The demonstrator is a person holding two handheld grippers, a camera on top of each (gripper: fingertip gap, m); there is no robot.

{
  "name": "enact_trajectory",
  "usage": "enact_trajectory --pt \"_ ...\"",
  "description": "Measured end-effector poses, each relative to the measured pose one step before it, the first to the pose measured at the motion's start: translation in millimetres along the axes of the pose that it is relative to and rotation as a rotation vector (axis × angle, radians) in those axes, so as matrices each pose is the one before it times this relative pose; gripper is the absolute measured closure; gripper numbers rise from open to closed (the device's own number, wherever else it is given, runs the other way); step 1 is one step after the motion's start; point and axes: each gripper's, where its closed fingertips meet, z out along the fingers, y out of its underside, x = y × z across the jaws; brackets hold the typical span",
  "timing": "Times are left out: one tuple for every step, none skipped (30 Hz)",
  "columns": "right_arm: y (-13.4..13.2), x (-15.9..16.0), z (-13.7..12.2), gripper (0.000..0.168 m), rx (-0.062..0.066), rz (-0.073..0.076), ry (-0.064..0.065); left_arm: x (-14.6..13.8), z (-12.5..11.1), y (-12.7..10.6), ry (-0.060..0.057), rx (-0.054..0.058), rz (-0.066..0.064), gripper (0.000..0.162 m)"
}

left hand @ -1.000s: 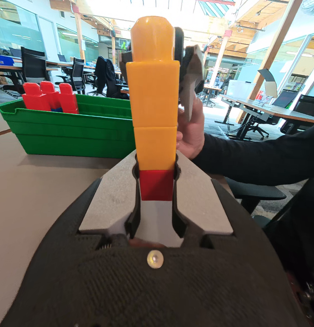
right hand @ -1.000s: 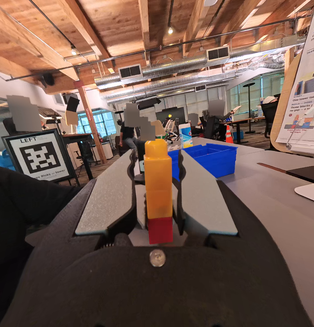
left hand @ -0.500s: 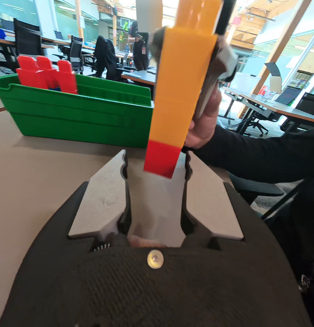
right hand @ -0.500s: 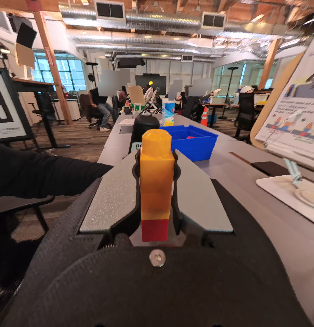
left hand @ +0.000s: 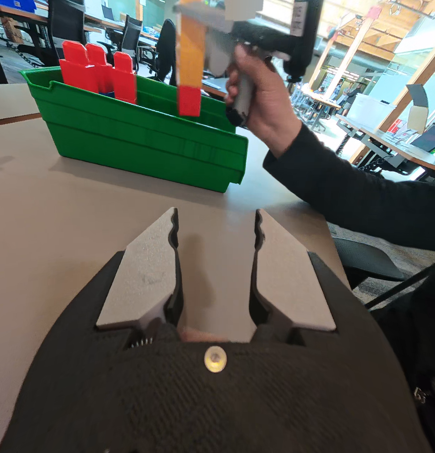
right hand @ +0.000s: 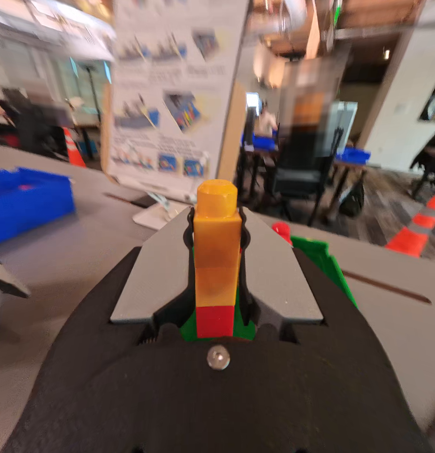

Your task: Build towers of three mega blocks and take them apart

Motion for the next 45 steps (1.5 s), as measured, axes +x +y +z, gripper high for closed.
enact_trajectory --pt "14.09 7.2 8.52 0.135 -0.0593 -0.0067 0.0169 0.56 0.33 0.31 0.0018 -0.0025 0.003 0.102" --pt "10.3 4.62 9.66 0.135 -0.0433 -0.0188 0.011 0.08 0.14 0.31 -0.0021 -0.0022 0.0029 0.102" --pt "9.26 3.06 10.55 0.135 -0.0472 -0.018 0.0088 0.19 0.33 0.48 -0.0018 -0.0034 0.004 0.102" --pt "6.69 2.1 10.82 0.135 -0.0391 -0.0141 0.009 0.57 0.33 0.82 -0.0003 -0.0057 0.0049 0.103" --pt "4.73 0.92 11.26 0.135 -0.0284 -0.0117 0.0032 0.3 0.42 1.0 -0.0015 -0.0076 0.0043 0.103" --pt "4.19 -0.4 10.99 0.135 -0.0271 0.0002 -0.0025 -0.18 0.4 0.98 -0.0034 -0.0074 0.0027 0.104" --pt "2.46 -0.66 9.97 0.135 -0.0135 0.0097 -0.0047 -0.1 0.08 0.55 -0.0008 -0.0043 0.001 0.104" --pt "1.48 0.65 8.65 0.135 -0.006 0.0093 0.002 0.0 -0.18 0.13 0.0013 -0.0005 -0.0009 0.104" --pt "0.54 1.77 7.3 0.135 0.0006 0.0116 0.0087 -0.45 -0.41 -0.23 -0.0003 0.0013 -0.0026 0.105" --pt "-0.25 0.88 5.94 0.135 0.0103 0.0147 0.0017 -0.53 -0.44 -0.21 -0.0003 0.0017 -0.0034 0.105" --pt "1.11 0.9 5.08 0.135 0.0064 0.0176 -0.0011 -0.43 -0.51 -0.14 0.0007 0.0019 -0.0037 0.106" --pt "2.29 0.68 4.12 0.135 -0.0005 0.0239 -0.0044 -0.41 -0.3 -0.16 -0.0003 0.0013 -0.0032 0.106" --pt "2.09 -0.25 3.53 0.135 0.0045 0.0211 -0.0098 -0.45 -0.11 -0.12 -0.0011 0.0003 -0.0018 0.106" --pt "2.6 0.92 2.58 0.135 0.0032 0.0129 -0.0011 0.1 0.04 0.1 0.0007 -0.0008 0.0002 0.107" --pt "3.53 2.55 1.9 0.135 -0.0033 0.0047 0.01 0.6 0.11 0.31 0.0024 -0.0017 0.0025 0.107" --pt "4.01 1.23 1.64 0.135 -0.0068 0.0006 0.0033 0.59 0.31 0.19 0.0012 -0.0021 0.0046 0.108" --pt "4.03 -0.19 1.52 0.134 -0.0086 0.0067 -0.0069 0.78 0.2 0.37 0.0003 -0.0024 0.0067 0.108" --pt "3.9 0.06 1.36 0.134 -0.0132 0.0138 -0.0058 1.19 0.32 0.48 0.0023 -0.0031 0.0081 0.108" --pt "3.02 -0.49 0.9 0.134 -0.0132 0.0144 -0.0088 1.2 0.38 0.53 0.0028 -0.0038 0.008 0.108" --pt "1.93 -0.84 0.37 0.134 -0.0076 0.0101 -0.0079 0.73 0.42 0.46 0.0002 -0.0038 0.0066 0.108" --pt "1.6 -1.0 0.0 0.134 -0.0056 0.0049 -0.0056 0.42 0.22 0.45 -0.0009 -0.0032 0.0051 0.108" --pt "2.16 -0.65 -0.02 0.134 -0.0108 0.001 -0.0023 0.51 0.21 0.29 0.0001 -0.0021 0.0041 0.108" --pt "1.79 -0.3 0.02 0.134 -0.0109 -0.0076 0.0034 0.5 0.02 0.14 0.0008 -0.0009 0.0035 0.108" --pt "1.28 0.14 -0.09 0.134 -0.0098 -0.0158 0.0083 0.21 -0.06 -0.03 0.0001 0.0001 0.0017 0.108" --pt "0.35 0.08 -0.58 0.134 -0.0064 -0.0177 0.012 -0.09 -0.15 -0.05 -0.0006 0.0006 -0.0004 0.108" --pt "0.21 0.7 -1.07 0.134 -0.0063 -0.0181 0.0165 -0.3 -0.17 -0.04 -0.0004 0.0008 -0.0017 0.109" --pt "0.1 0.43 -0.96 0.134 -0.0053 -0.0161 0.0146 -0.39 -0.24 -0.2 -0.0008 0.0012 -0.0027 0.108" --pt "0.58 -0.36 -0.53 0.134 -0.0064 -0.015 0.0091 -0.51 -0.15 -0.24 -0.0006 0.0018 -0.0035 0.108" --pt "1.0 1.24 -0.44 0.134 -0.009 -0.0175 0.0185 -0.38 -0.25 -0.22 0.0004 0.0018 -0.0037 0.108" --pt "0.98 1.69 -0.03 0.134 -0.01 -0.0219 0.0218 -0.38 -0.1 -0.16 0.0002 0.0011 -0.0036 0.108" --pt "0.38 1.27 0.55 0.134 -0.0065 -0.0222 0.02 -0.32 -0.06 -0.07 -0.0006 0.0007 -0.0029 0.108" --pt "-0.58 -0.98 0.69 0.134 0.0004 -0.0181 0.0038 -0.24 -0.02 0.01 0.0 0.0002 -0.0012 0.108" --pt "-0.59 -0.31 0.9 0.134 0.001 -0.0101 0.0048 0.12 0.06 0.06 0.0009 -0.0005 0.0004 0.108" --pt "-0.43 1.3 0.73 0.134 0.0006 -0.0043 0.0119 0.1 0.1 0.16 0.0002 -0.0012 0.0009 0.108" --pt "0.04 2.35 0.83 0.134 -0.0014 0.0005 0.0149 -0.05 -0.03 0.22 -0.0008 -0.0015 0.0007 0.108" --pt "0.39 2.37 0.82 0.134 -0.0014 0.0062 0.0133 0.07 0.09 0.18 0.0 -0.0013 0.0009 0.108" --pt "0.46 2.55 0.43 0.134 -0.0012 0.0081 0.0128 0.27 -0.08 0.02 0.001 -0.0005 0.0013 0.108" --pt "0.04 1.81 -0.06 0.134 0.0008 0.0069 0.0078 0.1 -0.09 0.0 0.0006 0.0003 0.001 0.108" --pt "0.19 0.24 -0.09 0.134 0.0007 0.0044 -0.0014 0.09 -0.07 -0.04 0.0008 0.0004 0.0001 0.108" --pt "0.12 -0.87 -0.27 0.134 0.0019 0.0013 -0.0073 0.07 0.04 -0.07 0.0013 0.0001 -0.001 0.108" --pt "0.08 -0.6 -0.64 0.132 -0.0004 0.0006 -0.0059 -0.19 -0.09 -0.04 0.0008 0.0004 -0.0021 0.108" --pt "-0.86 0.3 -1.08 0.127 0.0039 0.0024 -0.0009 -0.19 -0.13 -0.13 0.0007 0.0012 -0.0024 0.108" --pt "-2.55 0.32 -1.7 0.122 0.0111 0.0054 -0.0007 -0.12 -0.24 -0.22 0.0006 0.0014 -0.0022 0.108" --pt "-3.75 0.33 -2.29 0.118 0.0177 0.0096 -0.0016 -0.43 -0.2 0.01 -0.001 0.0002 -0.0024 0.108" --pt "-4.76 0.0 -2.46 0.114 0.0224 0.0113 -0.0033 -0.74 -0.17 0.13 -0.0027 -0.001 -0.0025 0.108"
